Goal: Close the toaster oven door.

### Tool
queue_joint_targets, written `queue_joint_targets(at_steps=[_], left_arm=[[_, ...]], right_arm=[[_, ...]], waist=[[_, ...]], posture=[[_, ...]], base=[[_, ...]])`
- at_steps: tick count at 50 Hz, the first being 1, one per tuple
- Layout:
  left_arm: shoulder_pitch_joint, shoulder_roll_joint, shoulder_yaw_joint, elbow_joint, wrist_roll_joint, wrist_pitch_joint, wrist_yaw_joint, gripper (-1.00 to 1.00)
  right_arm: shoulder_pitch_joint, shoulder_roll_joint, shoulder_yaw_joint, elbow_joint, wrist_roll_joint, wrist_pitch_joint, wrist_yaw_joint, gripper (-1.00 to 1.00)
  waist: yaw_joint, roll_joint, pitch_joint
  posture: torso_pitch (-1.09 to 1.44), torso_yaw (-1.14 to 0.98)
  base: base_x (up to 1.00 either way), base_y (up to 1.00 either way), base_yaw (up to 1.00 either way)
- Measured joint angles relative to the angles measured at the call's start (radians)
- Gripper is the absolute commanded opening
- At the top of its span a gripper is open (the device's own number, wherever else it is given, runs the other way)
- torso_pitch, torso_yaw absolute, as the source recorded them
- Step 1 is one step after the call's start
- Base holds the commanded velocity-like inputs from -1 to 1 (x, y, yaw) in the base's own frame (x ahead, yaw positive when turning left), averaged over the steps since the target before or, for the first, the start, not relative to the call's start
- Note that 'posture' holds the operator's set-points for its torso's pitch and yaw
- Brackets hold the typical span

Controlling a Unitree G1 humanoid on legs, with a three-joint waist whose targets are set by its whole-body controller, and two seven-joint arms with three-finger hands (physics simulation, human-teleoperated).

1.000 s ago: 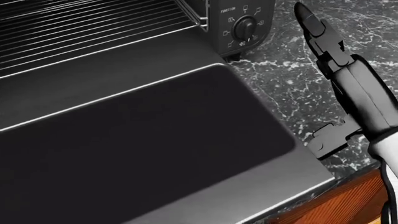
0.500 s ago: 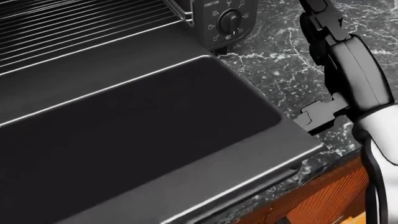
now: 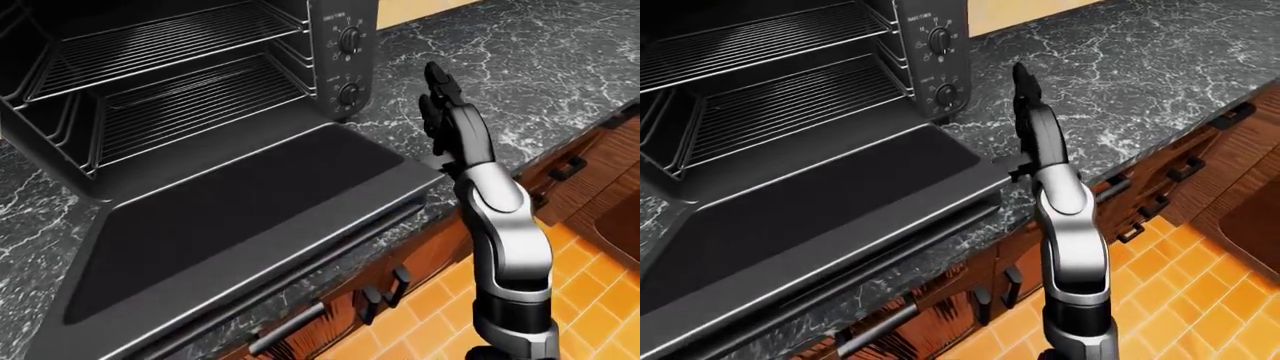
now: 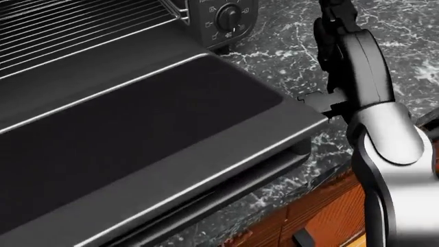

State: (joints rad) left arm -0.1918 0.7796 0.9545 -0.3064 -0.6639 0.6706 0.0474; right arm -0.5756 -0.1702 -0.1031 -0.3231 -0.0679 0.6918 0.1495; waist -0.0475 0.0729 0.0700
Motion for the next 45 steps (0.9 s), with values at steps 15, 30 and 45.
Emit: queue_joint_targets(at_steps=[15, 30, 45], left_arm=[[0.008, -0.006, 0.005, 0.008, 0.007, -0.012, -0.012, 1.00], [0.020, -0.010, 0.021, -0.004, 0.013, -0.005, -0.014, 1.00], [0.064, -0.054, 0.077, -0.016, 0.149, -0.008, -0.060, 1.00]], right_arm=[[-0.198, 0.044, -0.008, 0.127, 0.067, 0.033, -0.134, 1.00], [-0.313, 0.023, 0.007, 0.294, 0.118, -0.066, -0.240, 1.00], [-0.385, 0.017, 0.011, 0.390, 0.120, -0.095, -0.252, 1.00]], waist=[[-0.001, 0.005, 0.000], [-0.005, 0.005, 0.003], [-0.004, 0.008, 0.009]], posture=[[0.00, 0.00], [0.00, 0.00], [0.00, 0.00]], base=[[0.00, 0.00, 0.00], [0.00, 0.00, 0.00], [0.00, 0.00, 0.00]])
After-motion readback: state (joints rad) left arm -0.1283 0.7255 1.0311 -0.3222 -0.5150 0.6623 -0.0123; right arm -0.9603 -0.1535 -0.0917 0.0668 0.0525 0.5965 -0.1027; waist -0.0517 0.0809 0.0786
